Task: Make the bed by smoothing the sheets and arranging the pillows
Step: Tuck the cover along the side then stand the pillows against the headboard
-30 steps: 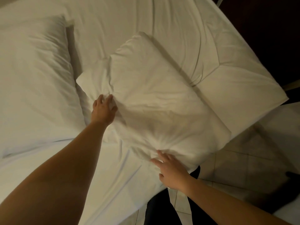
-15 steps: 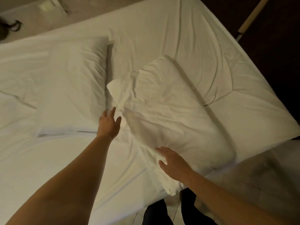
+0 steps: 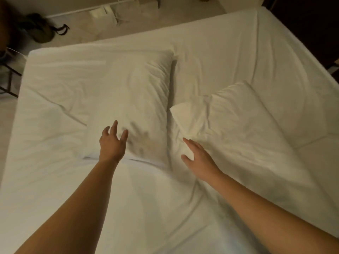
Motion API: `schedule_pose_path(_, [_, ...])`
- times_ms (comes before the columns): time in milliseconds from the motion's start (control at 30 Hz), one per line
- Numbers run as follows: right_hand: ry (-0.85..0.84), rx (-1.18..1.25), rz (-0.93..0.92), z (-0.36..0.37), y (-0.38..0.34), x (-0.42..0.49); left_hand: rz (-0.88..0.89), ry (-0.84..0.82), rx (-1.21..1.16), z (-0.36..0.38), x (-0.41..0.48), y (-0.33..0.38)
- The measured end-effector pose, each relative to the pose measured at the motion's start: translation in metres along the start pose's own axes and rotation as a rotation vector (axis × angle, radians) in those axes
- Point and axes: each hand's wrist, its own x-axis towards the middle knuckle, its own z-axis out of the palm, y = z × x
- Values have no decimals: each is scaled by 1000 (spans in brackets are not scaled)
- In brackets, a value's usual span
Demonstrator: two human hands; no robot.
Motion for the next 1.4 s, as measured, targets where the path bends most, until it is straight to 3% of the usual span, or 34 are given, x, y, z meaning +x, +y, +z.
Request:
schedule_pose_path(300, [172, 41, 43, 82, -92, 198, 14, 63, -66, -43, 157, -91])
schedule_pose_path(567, [300, 91, 114, 110, -127, 298, 69, 92, -112, -42, 261, -109])
schedule_pose_path(700, [315, 114, 162, 119, -147, 338, -27, 68, -158, -33, 303, -110])
schedule_pose_path(833, [364, 20, 247, 146, -139, 354, -80, -45, -215, 22, 298, -139])
schedule_pose_path(933, [408, -64, 278, 170, -125, 357, -72, 37, -193, 51, 291, -159])
schedule_pose_path(1100, [439, -36, 336, 184, -111, 364, 114, 187, -92, 68, 292, -161])
schedule_pose_path(1233, [407, -66, 295, 184, -104, 368, 142, 131, -108, 70, 294, -167])
schedule_pose_path(1400, [426, -147, 113, 190, -104, 356, 100, 65, -27, 56, 279, -164])
